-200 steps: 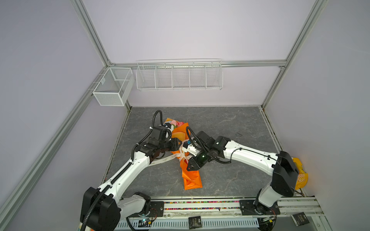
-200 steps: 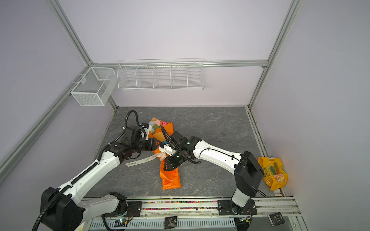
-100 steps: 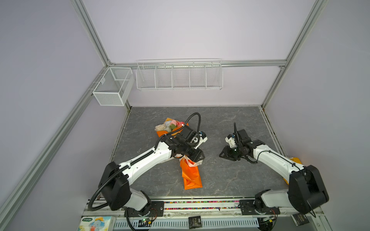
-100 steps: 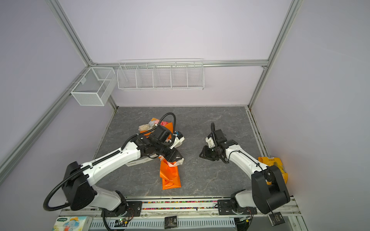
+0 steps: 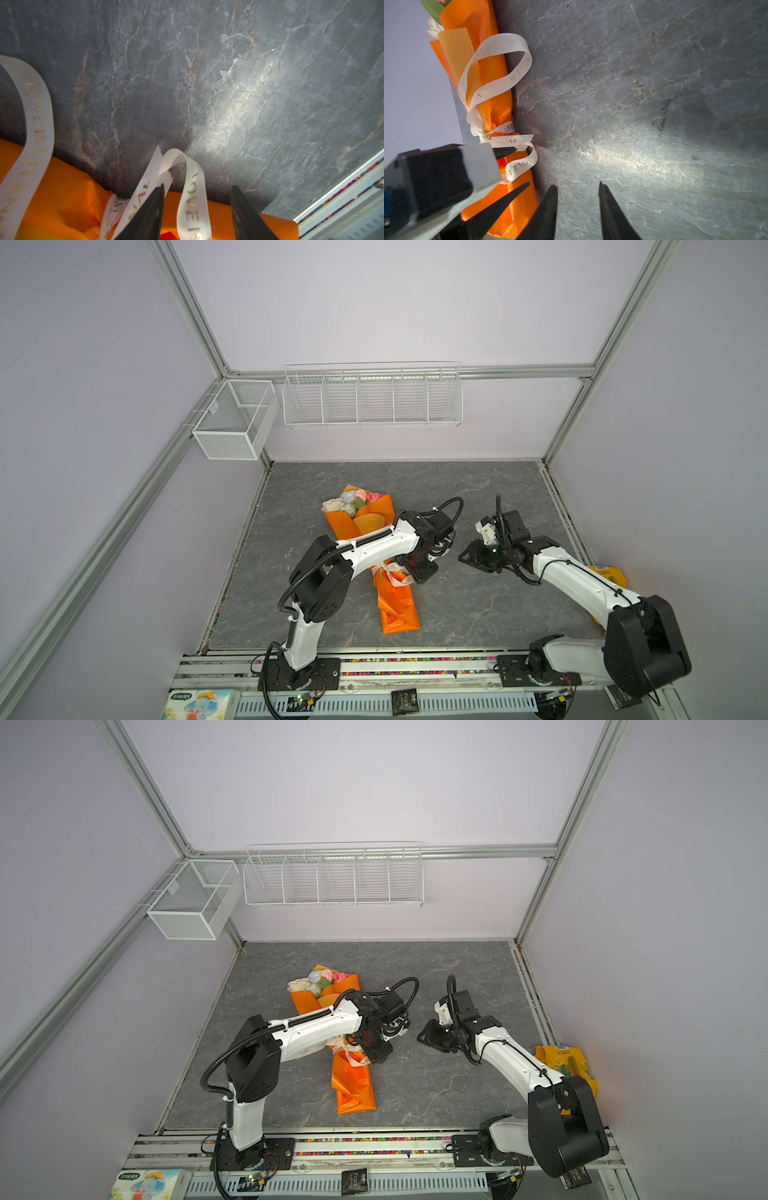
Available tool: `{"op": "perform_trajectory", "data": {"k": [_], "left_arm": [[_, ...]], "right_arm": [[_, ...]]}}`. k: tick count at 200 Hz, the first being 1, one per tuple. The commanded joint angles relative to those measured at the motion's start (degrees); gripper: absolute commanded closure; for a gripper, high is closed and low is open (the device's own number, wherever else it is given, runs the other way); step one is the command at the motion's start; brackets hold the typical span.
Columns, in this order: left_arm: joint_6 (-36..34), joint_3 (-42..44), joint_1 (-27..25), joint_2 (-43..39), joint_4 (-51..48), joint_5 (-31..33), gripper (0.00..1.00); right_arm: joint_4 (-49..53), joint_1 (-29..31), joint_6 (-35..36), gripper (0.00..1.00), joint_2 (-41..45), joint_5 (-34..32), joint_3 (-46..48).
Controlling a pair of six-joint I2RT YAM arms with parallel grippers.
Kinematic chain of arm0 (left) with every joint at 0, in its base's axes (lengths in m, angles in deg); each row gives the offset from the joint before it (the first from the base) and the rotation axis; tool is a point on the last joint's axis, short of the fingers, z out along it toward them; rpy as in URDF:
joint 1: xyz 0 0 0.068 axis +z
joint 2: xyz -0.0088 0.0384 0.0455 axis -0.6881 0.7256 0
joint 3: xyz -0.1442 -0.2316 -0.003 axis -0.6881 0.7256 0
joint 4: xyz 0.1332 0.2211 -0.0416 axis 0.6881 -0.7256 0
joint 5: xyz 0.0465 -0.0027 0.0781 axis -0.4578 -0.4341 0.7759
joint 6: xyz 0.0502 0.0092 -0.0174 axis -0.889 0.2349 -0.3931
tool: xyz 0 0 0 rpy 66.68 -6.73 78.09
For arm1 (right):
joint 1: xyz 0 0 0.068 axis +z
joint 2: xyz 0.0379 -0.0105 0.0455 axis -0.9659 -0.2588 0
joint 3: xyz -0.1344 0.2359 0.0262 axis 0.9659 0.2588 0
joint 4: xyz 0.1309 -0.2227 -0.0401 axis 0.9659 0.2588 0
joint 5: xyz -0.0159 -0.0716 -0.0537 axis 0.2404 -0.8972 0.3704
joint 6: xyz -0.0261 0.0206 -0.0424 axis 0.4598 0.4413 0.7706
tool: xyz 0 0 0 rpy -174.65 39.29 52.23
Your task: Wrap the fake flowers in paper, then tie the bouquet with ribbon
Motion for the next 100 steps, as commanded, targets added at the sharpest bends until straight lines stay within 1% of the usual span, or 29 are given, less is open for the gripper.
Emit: {"op": "perform_trajectory", "data": {"k": [1, 36, 55, 74, 89, 100], "left_arm": [[-2.5, -3.0, -0.7, 3.1, -4.9, 2.4, 0.48], [-3.5, -4.8, -1.2, 6.6, -5.8, 3.9, 0.48], [-3.5, -5.2, -1.2, 7.2, -6.2, 5.2, 0.53], [-3.8, -5.4, -1.2, 6.8, -6.7, 5.3, 0.64], [-3.4, -5.1, -1.2, 4.9, -6.2, 4.4, 0.83], [-2.4, -4.1, -1.2, 2.1, -4.5, 4.0, 0.93]], "right_arm": [[-1.1, 0.1, -1.0, 0.63, 0.9, 0.5, 1.1], [-0.9, 0.1, -1.1, 0.63, 1.5, 0.1, 1.7], [-0.9, 0.1, -0.9, 0.63, 1.4, 0.1, 1.8], [-1.0, 0.2, -0.9, 0.63, 1.3, 0.3, 1.7], [-1.9, 0.5, -0.5, 0.63, 1.0, 1.1, 1.5], [-2.9, 0.9, 0.1, 0.63, 0.7, 2.0, 1.6]]}}
